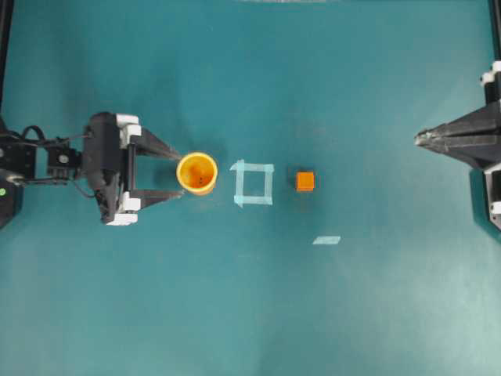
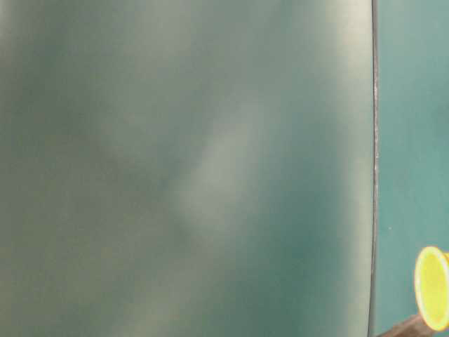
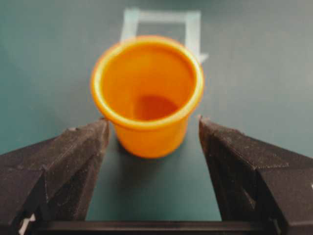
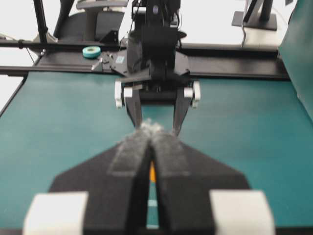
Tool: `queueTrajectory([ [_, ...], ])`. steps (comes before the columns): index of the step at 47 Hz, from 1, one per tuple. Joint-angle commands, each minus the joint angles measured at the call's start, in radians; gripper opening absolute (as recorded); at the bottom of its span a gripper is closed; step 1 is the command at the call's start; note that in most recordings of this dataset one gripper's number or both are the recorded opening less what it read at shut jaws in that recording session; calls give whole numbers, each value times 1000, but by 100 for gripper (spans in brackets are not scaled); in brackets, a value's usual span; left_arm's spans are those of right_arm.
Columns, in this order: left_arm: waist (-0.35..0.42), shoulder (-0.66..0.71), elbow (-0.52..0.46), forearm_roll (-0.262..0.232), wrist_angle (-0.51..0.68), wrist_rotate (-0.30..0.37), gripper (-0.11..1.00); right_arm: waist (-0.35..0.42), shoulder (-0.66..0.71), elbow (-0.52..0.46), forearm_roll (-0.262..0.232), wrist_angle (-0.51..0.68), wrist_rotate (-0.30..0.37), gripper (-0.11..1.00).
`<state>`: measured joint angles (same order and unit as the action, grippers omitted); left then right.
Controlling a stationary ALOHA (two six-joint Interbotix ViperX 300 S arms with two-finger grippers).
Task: Move the cup to the right with left arm.
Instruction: 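Move the open left gripper forward around the orange cup, then close the left gripper on the orange cup's side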
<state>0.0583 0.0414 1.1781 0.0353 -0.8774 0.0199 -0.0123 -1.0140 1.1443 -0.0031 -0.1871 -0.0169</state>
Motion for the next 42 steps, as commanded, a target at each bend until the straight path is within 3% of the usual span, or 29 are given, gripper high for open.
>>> queueTrajectory([
  [1, -2, 14, -15, 3, -25, 3, 71, -2, -8, -35, -3, 5, -5, -1],
  [42, 6, 166, -190, 2, -34, 21, 72, -2, -17, -43, -3, 17, -18, -1],
])
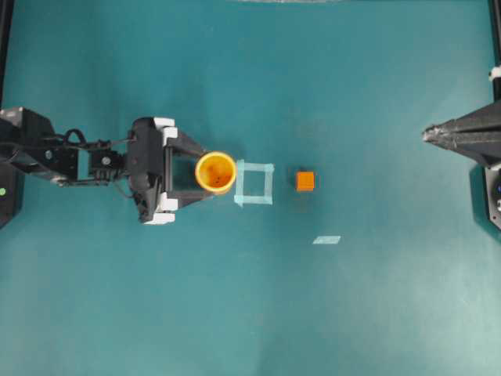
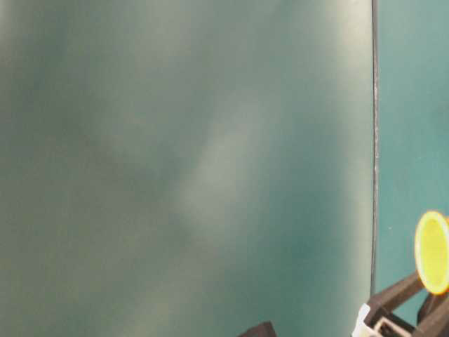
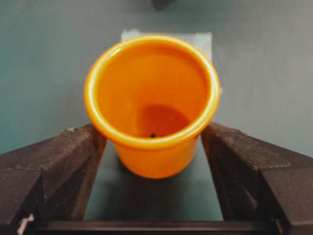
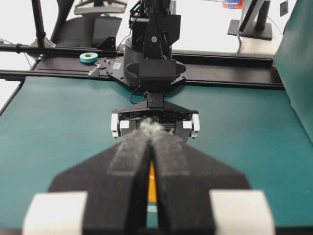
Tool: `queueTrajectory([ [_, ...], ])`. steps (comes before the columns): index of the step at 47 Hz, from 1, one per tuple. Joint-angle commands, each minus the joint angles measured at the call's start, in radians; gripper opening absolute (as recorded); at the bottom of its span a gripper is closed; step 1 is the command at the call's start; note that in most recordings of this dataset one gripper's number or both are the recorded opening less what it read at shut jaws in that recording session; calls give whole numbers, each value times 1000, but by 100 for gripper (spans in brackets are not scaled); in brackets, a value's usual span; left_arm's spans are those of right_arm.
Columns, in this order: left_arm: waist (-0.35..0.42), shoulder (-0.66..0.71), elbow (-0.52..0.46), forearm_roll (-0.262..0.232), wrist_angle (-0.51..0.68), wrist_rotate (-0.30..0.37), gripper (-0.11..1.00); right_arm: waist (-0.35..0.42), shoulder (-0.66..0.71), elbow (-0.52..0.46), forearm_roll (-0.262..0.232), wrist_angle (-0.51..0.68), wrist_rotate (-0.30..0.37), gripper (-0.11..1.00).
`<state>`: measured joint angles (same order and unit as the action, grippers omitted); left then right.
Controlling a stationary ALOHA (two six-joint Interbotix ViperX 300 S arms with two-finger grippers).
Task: Move the cup to the right with left arm.
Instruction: 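Close the left gripper on the orange cup's side, then lift the orange cup and carry it rightward over the tape square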
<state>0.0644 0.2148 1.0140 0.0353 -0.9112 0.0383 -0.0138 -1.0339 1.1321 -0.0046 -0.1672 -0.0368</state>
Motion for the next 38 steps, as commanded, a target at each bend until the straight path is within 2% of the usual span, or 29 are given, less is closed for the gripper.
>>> queueTrajectory([
  [1, 0, -6, -31, 2, 3, 3, 72, 0, 3, -31, -2, -5, 2, -1],
  [12, 0, 2, -61, -3, 49, -5, 79, 0, 6, -31, -2, -5, 2, -1],
  [23, 0, 5, -69, -2, 71, 2, 81, -2, 9, -28, -2, -5, 2, -1],
  [28, 2, 3, -66, -2, 71, 3, 79, -2, 11, -28, -2, -3, 5, -1],
  [38, 3, -3, -66, -3, 81, 5, 64, 0, 12, -28, -2, -3, 6, -1],
])
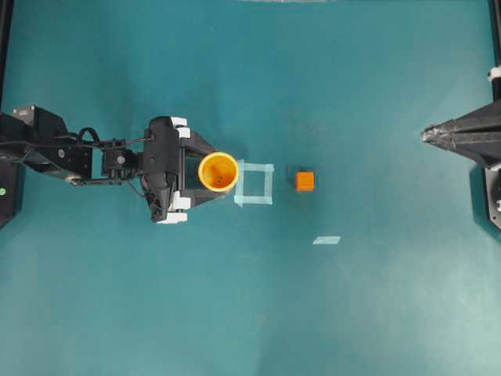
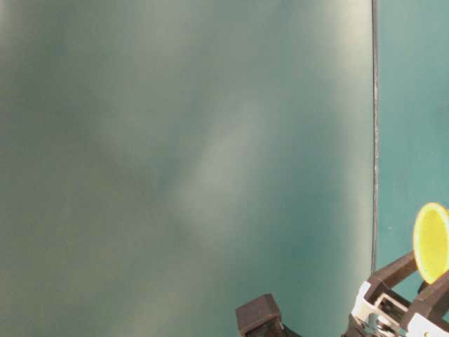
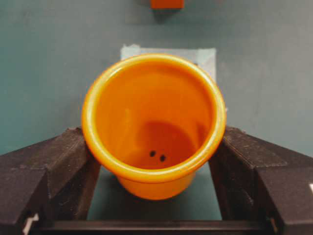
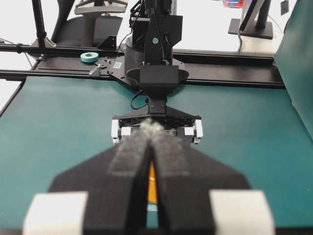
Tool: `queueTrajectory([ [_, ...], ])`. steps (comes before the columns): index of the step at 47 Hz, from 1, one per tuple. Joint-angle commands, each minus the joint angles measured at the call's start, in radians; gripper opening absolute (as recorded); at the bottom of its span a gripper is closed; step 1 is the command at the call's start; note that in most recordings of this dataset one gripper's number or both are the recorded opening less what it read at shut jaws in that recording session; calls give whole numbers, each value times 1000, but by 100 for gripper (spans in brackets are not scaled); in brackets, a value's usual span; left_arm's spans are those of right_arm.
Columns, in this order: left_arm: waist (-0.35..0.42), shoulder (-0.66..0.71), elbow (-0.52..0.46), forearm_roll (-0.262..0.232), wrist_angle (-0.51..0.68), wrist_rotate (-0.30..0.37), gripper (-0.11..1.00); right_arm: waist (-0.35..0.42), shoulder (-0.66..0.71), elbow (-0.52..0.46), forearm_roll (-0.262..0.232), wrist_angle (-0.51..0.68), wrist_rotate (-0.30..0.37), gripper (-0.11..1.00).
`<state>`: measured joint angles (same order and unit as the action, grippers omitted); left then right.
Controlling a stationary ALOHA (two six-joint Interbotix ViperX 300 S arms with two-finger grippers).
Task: Move the cup to the right with left arm.
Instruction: 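Lift the orange cup and carry it rightward over the tape square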
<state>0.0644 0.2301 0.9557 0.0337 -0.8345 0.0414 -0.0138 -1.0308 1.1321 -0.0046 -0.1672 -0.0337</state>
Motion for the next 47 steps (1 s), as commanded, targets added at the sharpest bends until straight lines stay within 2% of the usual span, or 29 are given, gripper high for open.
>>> queueTrajectory([
  [1, 3, -20, -9, -2, 8, 2, 64, 0, 9, -28, -2, -3, 2, -1],
  [9, 3, -118, -35, -2, 86, 2, 64, 0, 9, -34, -2, -3, 11, -1],
  [21, 3, -233, -110, -2, 302, -2, 64, 0, 9, -38, 5, -5, 18, -1],
  [47, -6, -74, -411, -2, 446, -3, 64, 0, 12, -38, 8, -3, 20, -1],
])
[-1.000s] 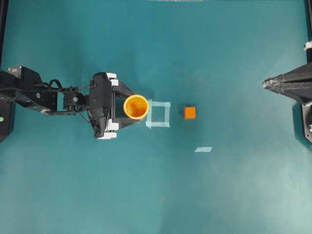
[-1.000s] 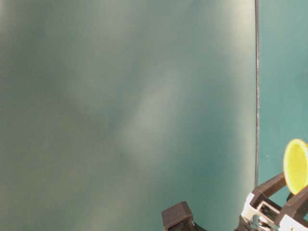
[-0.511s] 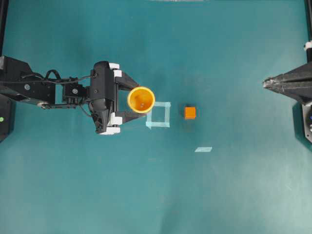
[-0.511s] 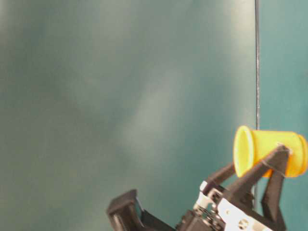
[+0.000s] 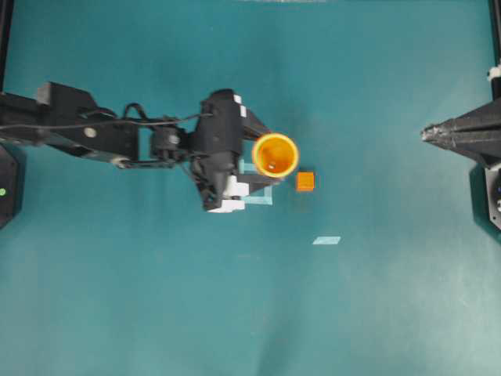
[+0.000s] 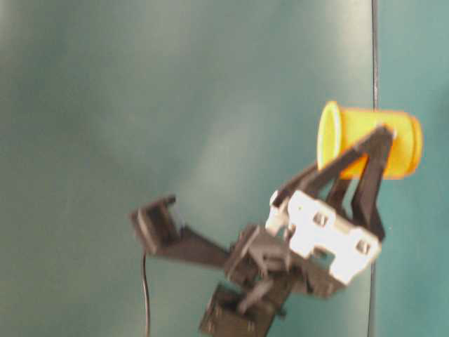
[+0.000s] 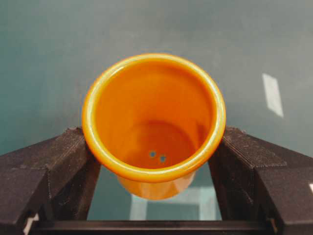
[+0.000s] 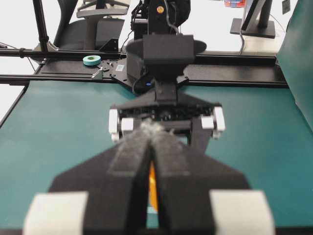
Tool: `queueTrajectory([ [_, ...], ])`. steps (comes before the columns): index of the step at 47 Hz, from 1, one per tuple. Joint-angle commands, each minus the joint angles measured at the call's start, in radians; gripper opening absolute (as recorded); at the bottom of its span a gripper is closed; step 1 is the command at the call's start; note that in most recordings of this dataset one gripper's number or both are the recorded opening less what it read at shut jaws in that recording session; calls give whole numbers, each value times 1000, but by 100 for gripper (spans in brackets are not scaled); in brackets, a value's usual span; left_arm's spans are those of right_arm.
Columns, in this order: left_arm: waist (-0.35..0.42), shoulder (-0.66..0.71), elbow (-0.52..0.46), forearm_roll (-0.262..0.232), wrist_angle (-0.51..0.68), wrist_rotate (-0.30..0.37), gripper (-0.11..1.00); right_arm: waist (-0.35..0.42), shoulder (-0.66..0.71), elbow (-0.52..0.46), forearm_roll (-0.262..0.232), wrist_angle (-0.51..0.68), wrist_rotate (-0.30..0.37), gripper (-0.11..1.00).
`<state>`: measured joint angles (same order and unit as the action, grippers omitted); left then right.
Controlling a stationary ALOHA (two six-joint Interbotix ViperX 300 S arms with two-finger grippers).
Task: Move the cup to the right with left arm.
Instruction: 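Lift the orange cup and carry it rightward over the tape square, then carry the cup further right past the orange cube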
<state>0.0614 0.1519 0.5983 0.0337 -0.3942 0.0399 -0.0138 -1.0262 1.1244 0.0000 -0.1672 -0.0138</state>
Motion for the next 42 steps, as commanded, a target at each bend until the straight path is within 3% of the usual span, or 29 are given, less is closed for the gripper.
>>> queueTrajectory([
  [1, -3, 9, -66, -2, 9, -2, 64, 0, 8, -31, 3, -3, 0, -1],
  [17, -2, 114, -212, -2, 28, 0, 64, -2, 5, -32, 3, -2, -2, -1],
  [42, 0, 293, -537, -2, 172, 0, 64, -2, 5, -35, 3, -2, -5, -1],
])
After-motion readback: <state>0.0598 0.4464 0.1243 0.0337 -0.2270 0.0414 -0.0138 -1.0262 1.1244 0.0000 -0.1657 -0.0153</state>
